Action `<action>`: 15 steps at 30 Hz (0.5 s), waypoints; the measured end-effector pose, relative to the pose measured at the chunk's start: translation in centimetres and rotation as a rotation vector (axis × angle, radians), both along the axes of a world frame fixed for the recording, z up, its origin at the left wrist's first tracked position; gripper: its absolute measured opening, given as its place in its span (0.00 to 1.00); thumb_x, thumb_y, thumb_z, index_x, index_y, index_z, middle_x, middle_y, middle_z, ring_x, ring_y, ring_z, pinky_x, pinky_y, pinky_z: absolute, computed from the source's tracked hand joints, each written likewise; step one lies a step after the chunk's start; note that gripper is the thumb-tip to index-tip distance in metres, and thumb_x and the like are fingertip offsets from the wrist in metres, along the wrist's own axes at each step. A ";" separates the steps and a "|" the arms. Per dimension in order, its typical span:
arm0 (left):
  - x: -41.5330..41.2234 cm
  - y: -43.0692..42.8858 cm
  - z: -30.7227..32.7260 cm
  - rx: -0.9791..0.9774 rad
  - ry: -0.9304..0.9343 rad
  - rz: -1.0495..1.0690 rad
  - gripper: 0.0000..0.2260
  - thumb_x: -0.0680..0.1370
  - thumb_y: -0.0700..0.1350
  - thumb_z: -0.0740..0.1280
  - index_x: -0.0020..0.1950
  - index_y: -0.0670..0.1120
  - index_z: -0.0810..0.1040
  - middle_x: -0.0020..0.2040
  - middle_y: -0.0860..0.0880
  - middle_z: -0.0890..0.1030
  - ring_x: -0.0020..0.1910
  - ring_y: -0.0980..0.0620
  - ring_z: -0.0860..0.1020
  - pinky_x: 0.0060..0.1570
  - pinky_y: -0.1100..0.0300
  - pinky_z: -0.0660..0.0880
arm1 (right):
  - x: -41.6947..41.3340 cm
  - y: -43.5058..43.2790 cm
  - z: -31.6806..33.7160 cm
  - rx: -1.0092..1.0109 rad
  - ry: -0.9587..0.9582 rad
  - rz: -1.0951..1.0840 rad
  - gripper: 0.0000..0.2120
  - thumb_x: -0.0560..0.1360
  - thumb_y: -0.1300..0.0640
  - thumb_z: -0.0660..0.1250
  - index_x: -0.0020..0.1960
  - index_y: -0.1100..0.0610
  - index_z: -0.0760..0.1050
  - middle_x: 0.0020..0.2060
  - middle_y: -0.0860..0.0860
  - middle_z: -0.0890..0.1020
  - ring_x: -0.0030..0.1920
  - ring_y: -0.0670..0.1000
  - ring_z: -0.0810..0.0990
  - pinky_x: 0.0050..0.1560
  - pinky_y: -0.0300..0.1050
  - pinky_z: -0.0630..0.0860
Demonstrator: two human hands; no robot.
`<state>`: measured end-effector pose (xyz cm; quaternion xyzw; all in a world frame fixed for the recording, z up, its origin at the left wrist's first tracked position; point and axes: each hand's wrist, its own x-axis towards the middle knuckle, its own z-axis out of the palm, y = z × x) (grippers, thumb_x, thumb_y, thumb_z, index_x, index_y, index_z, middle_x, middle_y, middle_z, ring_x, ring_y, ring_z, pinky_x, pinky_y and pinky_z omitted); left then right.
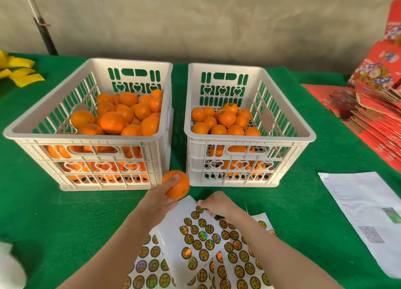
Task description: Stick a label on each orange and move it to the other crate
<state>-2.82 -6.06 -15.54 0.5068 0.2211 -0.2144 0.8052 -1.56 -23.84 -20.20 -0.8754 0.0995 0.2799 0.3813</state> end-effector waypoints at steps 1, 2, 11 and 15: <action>0.0 0.0 -0.2 -0.004 0.006 0.004 0.45 0.62 0.50 0.73 0.75 0.44 0.57 0.70 0.41 0.69 0.65 0.41 0.72 0.65 0.48 0.67 | 0.0 -0.2 0.2 0.055 -0.014 -0.017 0.09 0.74 0.55 0.68 0.39 0.59 0.76 0.36 0.54 0.76 0.40 0.52 0.75 0.52 0.45 0.74; -0.1 0.0 -0.4 -0.007 0.000 0.007 0.45 0.62 0.50 0.73 0.75 0.44 0.58 0.69 0.42 0.70 0.65 0.42 0.72 0.66 0.48 0.67 | -0.1 -0.4 0.4 0.118 -0.043 -0.030 0.05 0.73 0.59 0.69 0.48 0.60 0.78 0.40 0.54 0.77 0.43 0.51 0.76 0.53 0.44 0.73; 0.3 1.1 0.8 0.303 -0.183 -0.389 0.51 0.52 0.65 0.76 0.69 0.44 0.68 0.65 0.43 0.73 0.65 0.43 0.71 0.70 0.43 0.63 | -1.8 -2.1 1.4 0.377 -0.254 -0.043 0.12 0.72 0.68 0.69 0.45 0.51 0.77 0.39 0.51 0.78 0.40 0.47 0.76 0.46 0.35 0.73; 0.5 0.5 1.2 0.405 -0.205 -0.548 0.45 0.51 0.64 0.75 0.64 0.44 0.73 0.60 0.43 0.79 0.59 0.43 0.77 0.66 0.45 0.69 | -2.3 -2.4 1.6 0.384 -0.265 -0.013 0.10 0.71 0.66 0.70 0.43 0.51 0.79 0.39 0.49 0.80 0.41 0.46 0.78 0.49 0.37 0.75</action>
